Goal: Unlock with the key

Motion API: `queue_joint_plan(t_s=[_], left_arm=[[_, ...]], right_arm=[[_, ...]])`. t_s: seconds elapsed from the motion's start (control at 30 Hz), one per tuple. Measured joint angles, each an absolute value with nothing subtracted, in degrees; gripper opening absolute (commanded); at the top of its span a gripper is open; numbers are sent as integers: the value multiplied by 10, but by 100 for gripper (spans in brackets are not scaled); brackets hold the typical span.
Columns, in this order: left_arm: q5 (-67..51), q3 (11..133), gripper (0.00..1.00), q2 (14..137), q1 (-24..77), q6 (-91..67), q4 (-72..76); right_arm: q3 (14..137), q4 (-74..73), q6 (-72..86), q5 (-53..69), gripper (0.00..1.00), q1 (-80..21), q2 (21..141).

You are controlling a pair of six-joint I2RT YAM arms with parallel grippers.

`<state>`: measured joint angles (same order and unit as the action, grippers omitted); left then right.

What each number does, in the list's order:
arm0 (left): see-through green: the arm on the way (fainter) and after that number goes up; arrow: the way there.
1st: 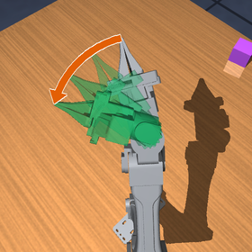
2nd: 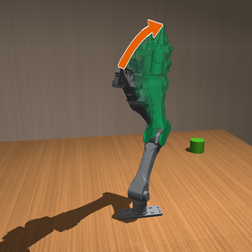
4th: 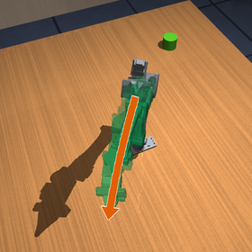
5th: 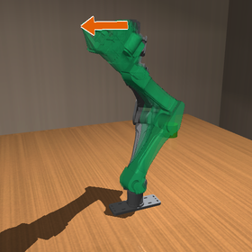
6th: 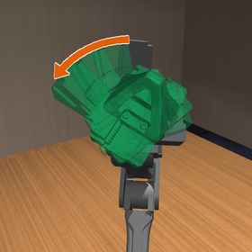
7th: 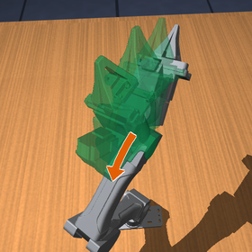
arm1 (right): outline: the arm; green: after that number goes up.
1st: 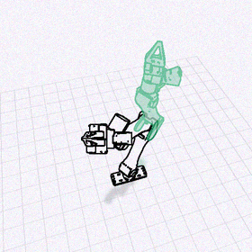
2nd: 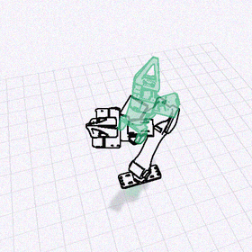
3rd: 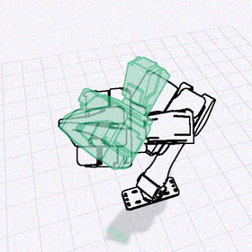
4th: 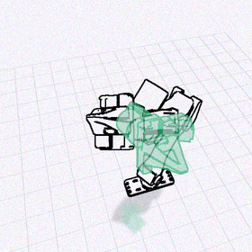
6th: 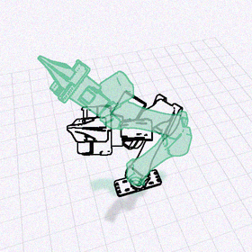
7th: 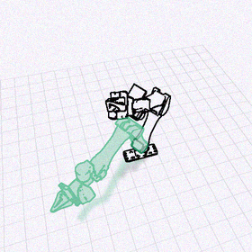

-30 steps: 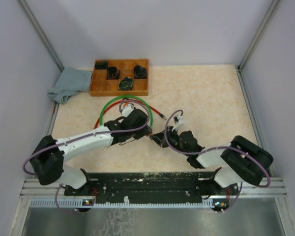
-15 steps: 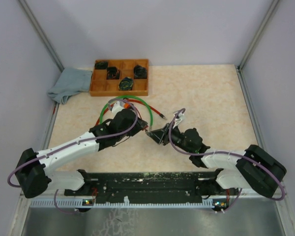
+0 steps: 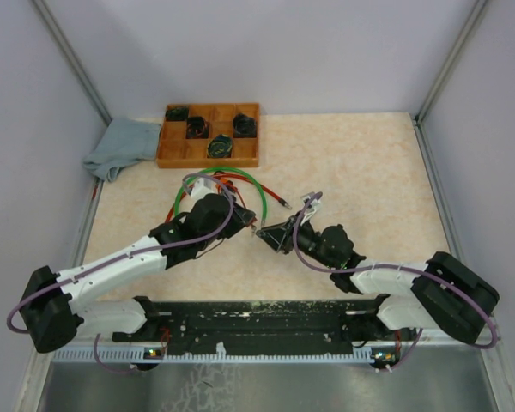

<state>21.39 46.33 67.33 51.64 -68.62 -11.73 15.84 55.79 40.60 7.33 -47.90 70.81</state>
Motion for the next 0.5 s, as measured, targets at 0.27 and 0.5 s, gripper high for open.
queue_joint_plan(t_s=[0.27, 0.5], left_arm=[[201, 455, 0, 669, 516, -683, -106], [190, 454, 0, 668, 516, -681, -100]], right_arm=[[159, 593, 396, 72, 25, -479, 735], [159, 613, 394, 73, 15, -479, 756]])
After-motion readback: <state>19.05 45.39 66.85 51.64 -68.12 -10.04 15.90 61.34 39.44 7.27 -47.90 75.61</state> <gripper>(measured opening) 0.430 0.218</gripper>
